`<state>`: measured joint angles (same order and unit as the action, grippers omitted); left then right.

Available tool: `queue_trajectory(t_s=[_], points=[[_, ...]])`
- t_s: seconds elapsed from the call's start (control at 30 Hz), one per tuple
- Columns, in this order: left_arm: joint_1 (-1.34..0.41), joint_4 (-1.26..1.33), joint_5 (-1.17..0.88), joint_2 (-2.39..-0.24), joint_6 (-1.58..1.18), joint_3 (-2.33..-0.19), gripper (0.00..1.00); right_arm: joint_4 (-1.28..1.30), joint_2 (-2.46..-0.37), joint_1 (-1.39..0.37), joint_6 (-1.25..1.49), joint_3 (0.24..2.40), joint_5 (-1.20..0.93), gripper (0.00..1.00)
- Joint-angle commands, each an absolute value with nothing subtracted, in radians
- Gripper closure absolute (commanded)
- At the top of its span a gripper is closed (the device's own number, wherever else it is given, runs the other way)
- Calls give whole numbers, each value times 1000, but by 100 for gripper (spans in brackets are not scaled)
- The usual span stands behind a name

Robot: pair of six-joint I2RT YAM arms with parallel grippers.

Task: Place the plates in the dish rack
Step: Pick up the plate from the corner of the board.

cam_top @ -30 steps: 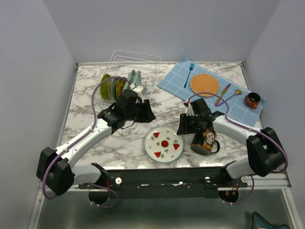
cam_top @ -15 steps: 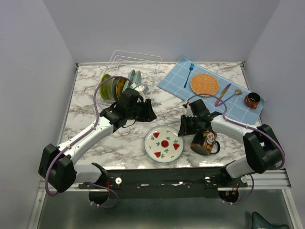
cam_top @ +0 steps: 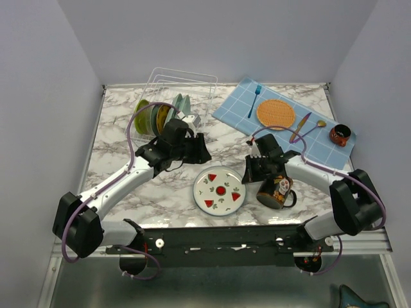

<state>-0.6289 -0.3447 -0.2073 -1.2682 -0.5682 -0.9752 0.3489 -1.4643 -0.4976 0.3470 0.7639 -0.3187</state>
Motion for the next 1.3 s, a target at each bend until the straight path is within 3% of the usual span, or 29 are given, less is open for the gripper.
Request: queue_trajectory(t_s=[0.0, 0.7, 1.27], points=[[-632, -318, -242, -1290, -558, -991, 46, 385, -1401, -502, 364, 785, -290, 99], [-634, -207, -310, -1347, -586, -913, 46, 445, -1169, -499, 422, 808, -181, 99], [-664, -84, -314, -1425, -620, -793, 46, 479, -1150, -482, 495, 759, -28, 100]])
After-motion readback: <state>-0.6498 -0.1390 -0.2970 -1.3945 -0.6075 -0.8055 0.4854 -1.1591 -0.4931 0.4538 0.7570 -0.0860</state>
